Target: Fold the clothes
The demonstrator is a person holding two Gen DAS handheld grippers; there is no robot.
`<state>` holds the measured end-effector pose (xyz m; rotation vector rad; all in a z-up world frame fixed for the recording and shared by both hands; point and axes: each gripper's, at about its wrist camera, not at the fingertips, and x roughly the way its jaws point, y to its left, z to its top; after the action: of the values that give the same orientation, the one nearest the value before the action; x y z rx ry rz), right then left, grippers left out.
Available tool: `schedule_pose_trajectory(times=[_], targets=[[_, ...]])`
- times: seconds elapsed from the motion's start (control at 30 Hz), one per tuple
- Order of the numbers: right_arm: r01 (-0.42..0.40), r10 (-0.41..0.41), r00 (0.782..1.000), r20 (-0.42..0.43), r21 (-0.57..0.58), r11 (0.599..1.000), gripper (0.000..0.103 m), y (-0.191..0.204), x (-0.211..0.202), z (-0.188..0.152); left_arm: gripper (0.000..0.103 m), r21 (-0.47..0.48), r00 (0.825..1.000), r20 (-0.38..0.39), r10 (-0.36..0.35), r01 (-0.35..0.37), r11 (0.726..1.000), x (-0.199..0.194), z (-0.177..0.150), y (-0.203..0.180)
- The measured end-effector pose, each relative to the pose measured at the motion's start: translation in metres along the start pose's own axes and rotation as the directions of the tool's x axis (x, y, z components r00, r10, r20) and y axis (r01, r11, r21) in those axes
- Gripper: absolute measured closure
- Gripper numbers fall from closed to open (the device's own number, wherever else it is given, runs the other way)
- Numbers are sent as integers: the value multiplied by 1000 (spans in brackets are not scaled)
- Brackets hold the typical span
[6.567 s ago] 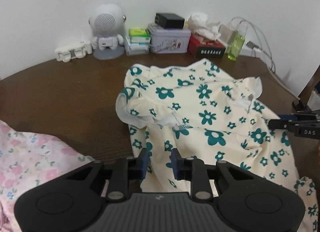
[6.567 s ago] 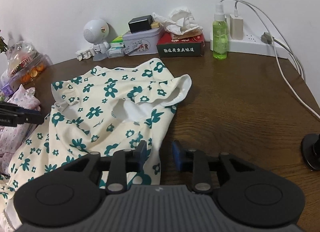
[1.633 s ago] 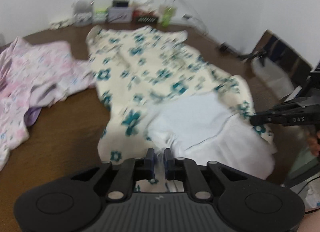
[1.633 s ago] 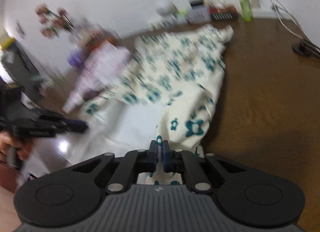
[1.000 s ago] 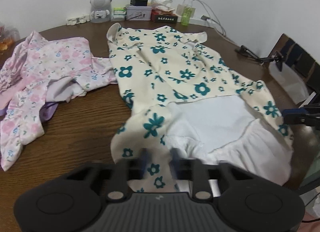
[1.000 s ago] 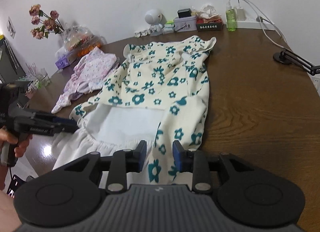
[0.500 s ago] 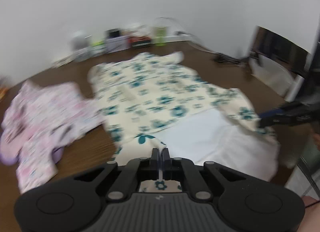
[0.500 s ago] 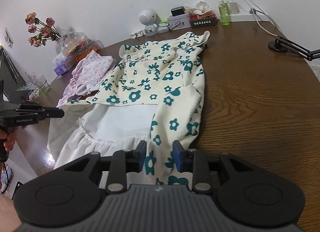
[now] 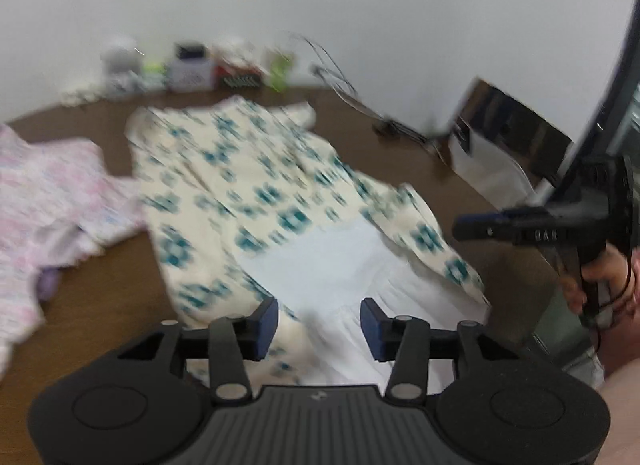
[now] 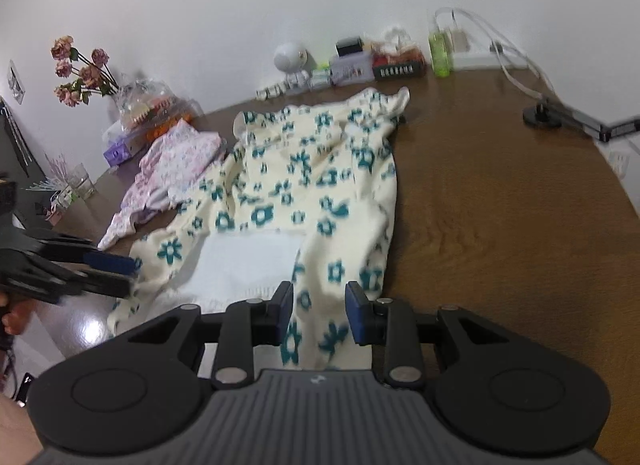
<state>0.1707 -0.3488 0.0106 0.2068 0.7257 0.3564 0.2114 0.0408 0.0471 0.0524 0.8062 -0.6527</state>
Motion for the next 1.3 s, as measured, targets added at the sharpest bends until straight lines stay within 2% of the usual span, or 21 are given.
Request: schedule_pose_trajectory(times=[0.1,0.17,0.2,0.37,0.57,0.6,0.63,0.7,0.73,0.77,0.8,0.83,0.9,1.0,1.2,1.3], targets=[[55,-53,997,54,-26,998,74,5,13,10,63,-3,995,10,98,-98,995,7,7,7],[62,-60,997,54,-43,997,74,8,25,13,90,13,992,-21,125,-124,992,22,7,11],[66,-64,997,40,-53,996,75,9,33,13,93,24,991,-48,128,-127,992,32,5,12],[121,-126,990,-60,-85,989,75,8,64,3,93,66,981,-125,147,-140,988,62,-12,14],[154,-164,985,-58,-153,976,74,17,67,-8,93,77,977,-128,171,-162,984,65,-17,12],[152,-164,984,-64,-154,976,74,17,68,-7,91,67,977,-131,170,-163,984,64,-16,12],[151,-164,984,-70,-156,976,72,18,68,-5,85,48,978,-125,166,-161,986,61,-13,13],[143,-153,987,-59,-139,980,68,15,58,6,60,1,984,-81,158,-158,987,46,-9,16],[139,-147,988,-53,-129,982,61,13,52,12,36,-24,986,-58,155,-157,987,38,-8,18],[135,-141,989,-46,-120,984,56,11,46,18,20,-56,988,-31,154,-155,986,28,-7,20],[130,-135,990,-40,-110,985,44,9,40,25,16,-88,988,-8,154,-154,984,19,-7,22],[126,-130,991,-33,-101,987,34,7,35,31,14,-117,987,-2,159,-158,981,13,-7,24],[116,-118,993,-19,-82,990,22,3,23,43,13,-171,985,-21,174,-175,970,7,-7,28],[134,-137,990,-25,-93,987,14,0,18,71,13,-219,982,-62,178,-187,958,8,-14,34],[120,-138,985,-108,-160,980,12,10,42,146,15,-239,974,-111,198,-219,946,19,-21,36],[95,-142,970,-199,-226,970,12,31,80,194,26,-258,967,-142,214,-244,935,28,-18,39]])
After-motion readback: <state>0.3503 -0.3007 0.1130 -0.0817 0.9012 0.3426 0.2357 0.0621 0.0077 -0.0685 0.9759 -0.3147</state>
